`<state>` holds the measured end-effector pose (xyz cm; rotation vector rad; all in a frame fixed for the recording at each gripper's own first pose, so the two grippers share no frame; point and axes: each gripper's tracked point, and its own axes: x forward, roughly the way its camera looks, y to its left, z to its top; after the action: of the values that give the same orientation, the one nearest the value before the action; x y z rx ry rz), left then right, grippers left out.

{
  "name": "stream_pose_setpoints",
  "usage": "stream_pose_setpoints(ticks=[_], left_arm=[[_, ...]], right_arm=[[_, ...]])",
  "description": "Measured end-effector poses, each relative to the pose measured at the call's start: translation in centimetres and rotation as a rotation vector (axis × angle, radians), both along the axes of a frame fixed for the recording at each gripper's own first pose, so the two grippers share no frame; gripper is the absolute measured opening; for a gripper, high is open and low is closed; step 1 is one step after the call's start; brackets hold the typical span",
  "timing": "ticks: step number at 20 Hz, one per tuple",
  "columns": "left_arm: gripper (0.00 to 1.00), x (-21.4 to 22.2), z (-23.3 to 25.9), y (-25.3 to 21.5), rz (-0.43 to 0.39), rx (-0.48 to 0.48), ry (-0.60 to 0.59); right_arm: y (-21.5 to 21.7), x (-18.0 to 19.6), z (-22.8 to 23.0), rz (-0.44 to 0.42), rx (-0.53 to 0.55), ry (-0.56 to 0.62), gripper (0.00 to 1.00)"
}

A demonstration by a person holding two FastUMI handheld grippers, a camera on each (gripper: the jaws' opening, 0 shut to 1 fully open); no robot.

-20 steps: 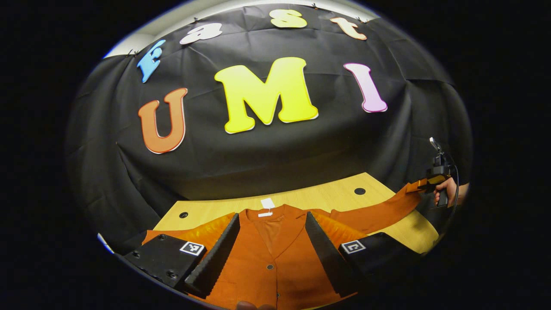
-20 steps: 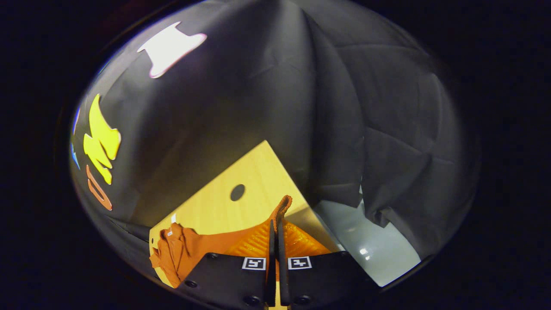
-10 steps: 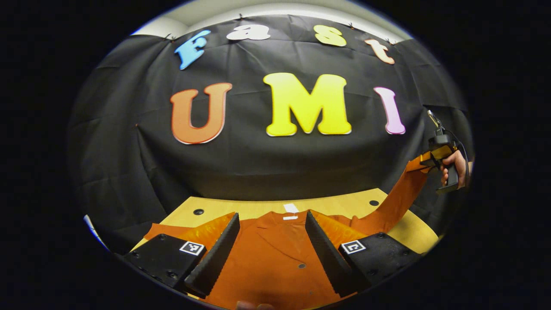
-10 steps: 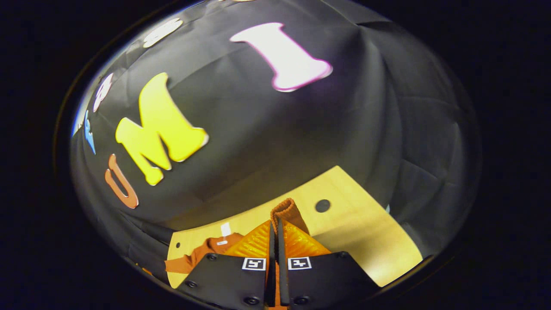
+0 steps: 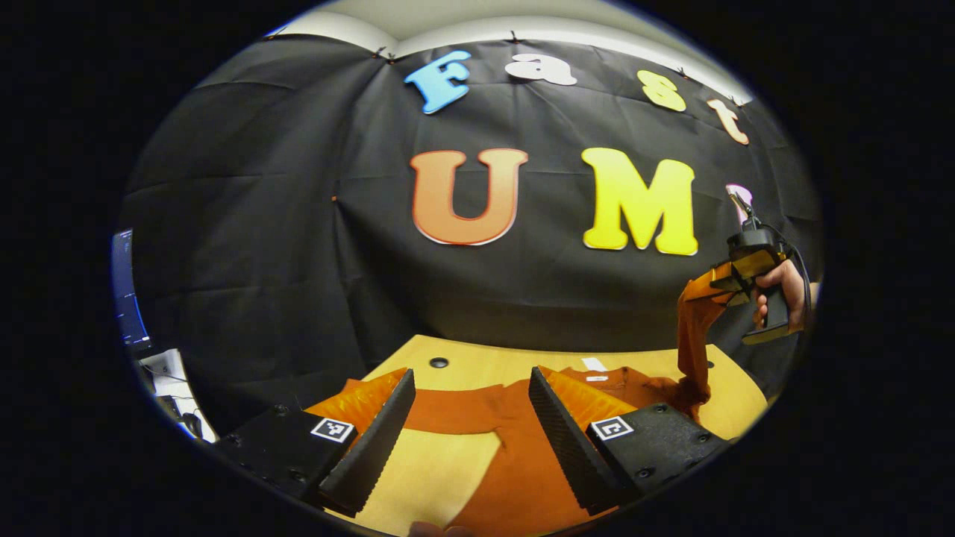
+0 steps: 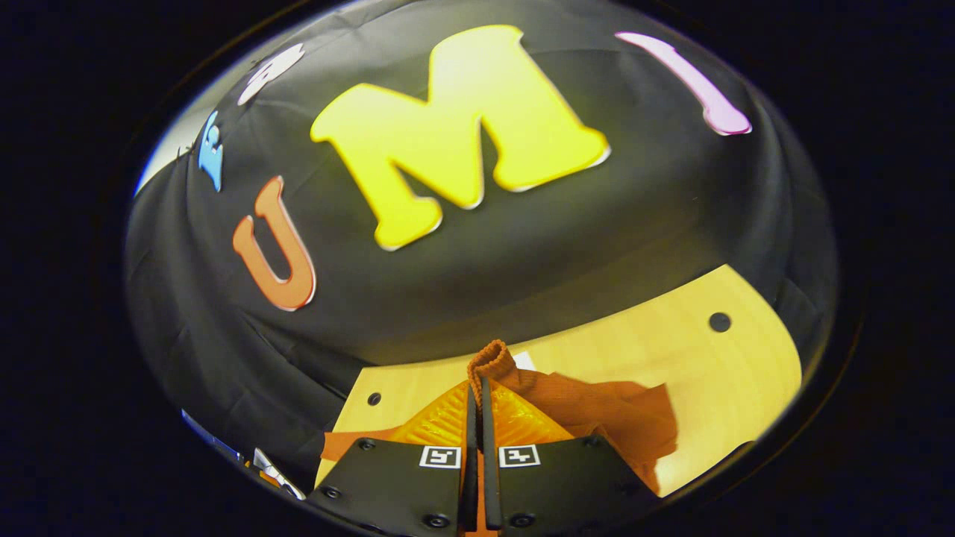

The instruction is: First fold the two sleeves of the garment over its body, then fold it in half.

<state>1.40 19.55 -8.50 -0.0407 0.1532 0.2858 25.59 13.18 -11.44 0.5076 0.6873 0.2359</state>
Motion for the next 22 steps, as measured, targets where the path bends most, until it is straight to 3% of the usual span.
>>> stream_pose_setpoints(ticks=[5, 9, 14, 16, 20, 21, 22], left_arm=[[0.99, -4.8, -1.6, 6.8, 0.132, -0.034, 0.040], [0.98, -8.0, -2.5, 10.3, 0.197, -0.032, 0.072], [0.98, -9.8, -3.2, 12.3, 0.235, -0.035, 0.098], [0.98, -9.7, -3.3, 12.5, 0.233, -0.040, 0.102], [0.98, -8.5, -2.6, 12.3, 0.206, -0.045, 0.090], [0.98, -8.1, -2.3, 12.2, 0.196, -0.042, 0.082], [0.98, -7.5, -2.2, 12.1, 0.187, -0.042, 0.078]], right_arm=[[11.4, -0.1, -8.1, 0.081, -0.052, 0.083, 0.04], [16.9, -0.8, -14.7, 0.081, -0.121, 0.154, 0.04], [20.4, -2.1, -21.4, 0.128, -0.219, 0.247, 0.05], [21.5, -2.2, -22.0, 0.119, -0.203, 0.252, 0.02], [23.1, -2.5, -19.8, 0.126, -0.152, 0.218, 0.16], [23.5, -2.7, -18.4, 0.141, -0.125, 0.195, 0.14], [23.7, -2.8, -17.6, 0.158, -0.113, 0.172, 0.30]])
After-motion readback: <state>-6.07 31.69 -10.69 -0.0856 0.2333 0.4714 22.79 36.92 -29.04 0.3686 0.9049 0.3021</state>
